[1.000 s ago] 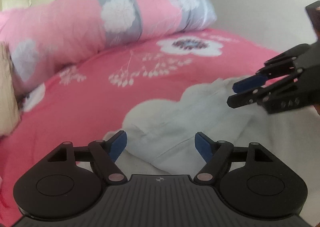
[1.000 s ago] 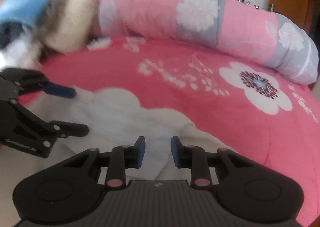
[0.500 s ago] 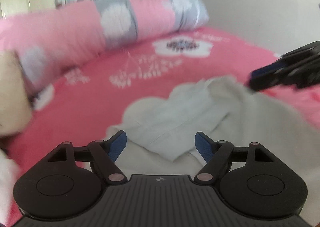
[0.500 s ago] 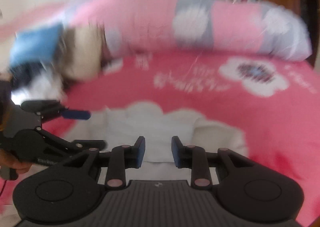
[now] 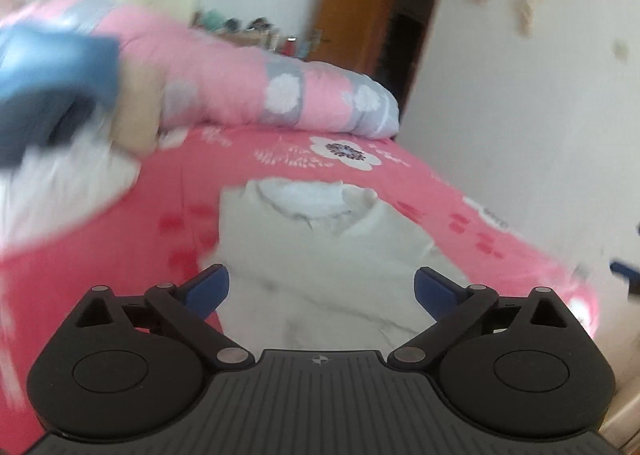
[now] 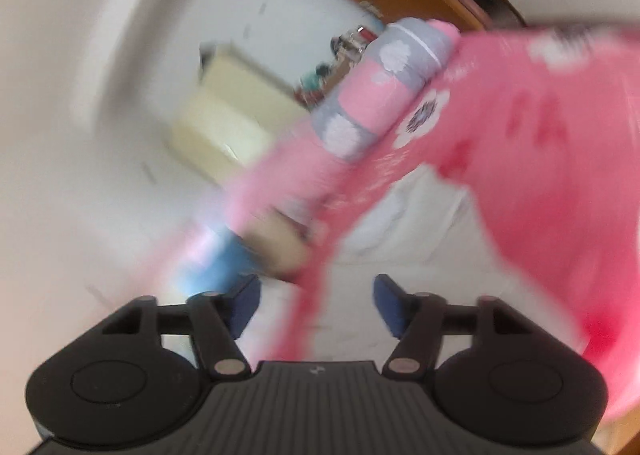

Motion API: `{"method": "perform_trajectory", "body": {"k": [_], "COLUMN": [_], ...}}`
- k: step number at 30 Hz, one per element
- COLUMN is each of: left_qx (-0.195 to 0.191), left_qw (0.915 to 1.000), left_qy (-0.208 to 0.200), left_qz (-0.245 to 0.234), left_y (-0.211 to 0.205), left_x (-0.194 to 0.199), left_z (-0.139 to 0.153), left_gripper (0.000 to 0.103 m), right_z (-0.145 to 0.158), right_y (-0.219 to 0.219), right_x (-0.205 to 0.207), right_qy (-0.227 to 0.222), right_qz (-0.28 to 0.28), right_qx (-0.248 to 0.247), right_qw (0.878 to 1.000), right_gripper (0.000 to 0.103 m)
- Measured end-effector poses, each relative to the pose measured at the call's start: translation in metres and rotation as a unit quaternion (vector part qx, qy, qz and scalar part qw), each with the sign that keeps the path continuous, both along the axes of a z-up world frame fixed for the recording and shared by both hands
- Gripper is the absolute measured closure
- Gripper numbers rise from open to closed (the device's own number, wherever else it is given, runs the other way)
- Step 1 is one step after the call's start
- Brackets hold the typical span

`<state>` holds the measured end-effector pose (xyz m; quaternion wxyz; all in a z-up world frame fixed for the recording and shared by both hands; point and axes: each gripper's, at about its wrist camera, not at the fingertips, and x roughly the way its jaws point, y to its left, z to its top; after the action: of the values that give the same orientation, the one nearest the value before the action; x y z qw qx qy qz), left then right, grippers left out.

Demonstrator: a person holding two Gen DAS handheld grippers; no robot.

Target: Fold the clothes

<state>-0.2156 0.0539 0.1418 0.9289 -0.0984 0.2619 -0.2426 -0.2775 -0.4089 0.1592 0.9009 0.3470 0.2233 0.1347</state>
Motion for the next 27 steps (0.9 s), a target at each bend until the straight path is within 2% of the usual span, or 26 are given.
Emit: {"method": "perform_trajectory", "body": {"k": [2, 4, 6, 8, 9, 15, 22, 27], "left_qx": [-0.027, -0.026, -0.022, -0.027, -0.027, -0.036, -0.049, -0.049], "left_qw": [0.9996, 0.9994, 0.9992, 0.9986, 0.9985, 0.9986, 0.9981, 0.9979], "left_qy": [0.013, 0.018, 0.026, 0.03, 0.029, 0.015, 0.007, 0.017], "left_qz": [-0.005, -0.013, -0.021, -0.035, -0.038, -0.035, -0.037, -0.04], "left_y": [-0.003, -0.011, -0.017, -0.016, -0.015, -0.006, -0.004, -0.005], "left_x": [-0.023, -0.038, -0.049, -0.061, -0.066, -0.089, -0.092, -0.088], "left_z": [-0.01, -0.017, -0.021, -0.022, -0.021, -0.015, -0.014, -0.021], "left_gripper": [0.003, 0.003, 0.003, 0.003, 0.003, 0.003, 0.003, 0.003], "right_z": [-0.005, -0.01, -0.015, -0.019, -0.017, 0.004, 0.029, 0.032], "right_y": [-0.003, -0.007, -0.01, -0.013, -0.009, 0.016, 0.033, 0.036], "right_x": [-0.029, -0.057, -0.086, -0.113, -0.119, -0.153, -0.168, -0.167], "right_qy": [-0.008, -0.016, -0.024, -0.032, -0.039, -0.077, -0.074, -0.061], "right_qz": [-0.009, -0.017, -0.026, -0.034, -0.035, -0.037, -0.021, -0.035], "right_qx": [0.067, 0.133, 0.199, 0.258, 0.253, 0.188, 0.134, 0.121], "right_qw": [0.998, 0.991, 0.979, 0.965, 0.966, 0.978, 0.988, 0.99], "right_gripper": [0.032, 0.023, 0.018, 0.004, 0.0, 0.0, 0.0, 0.0]}}
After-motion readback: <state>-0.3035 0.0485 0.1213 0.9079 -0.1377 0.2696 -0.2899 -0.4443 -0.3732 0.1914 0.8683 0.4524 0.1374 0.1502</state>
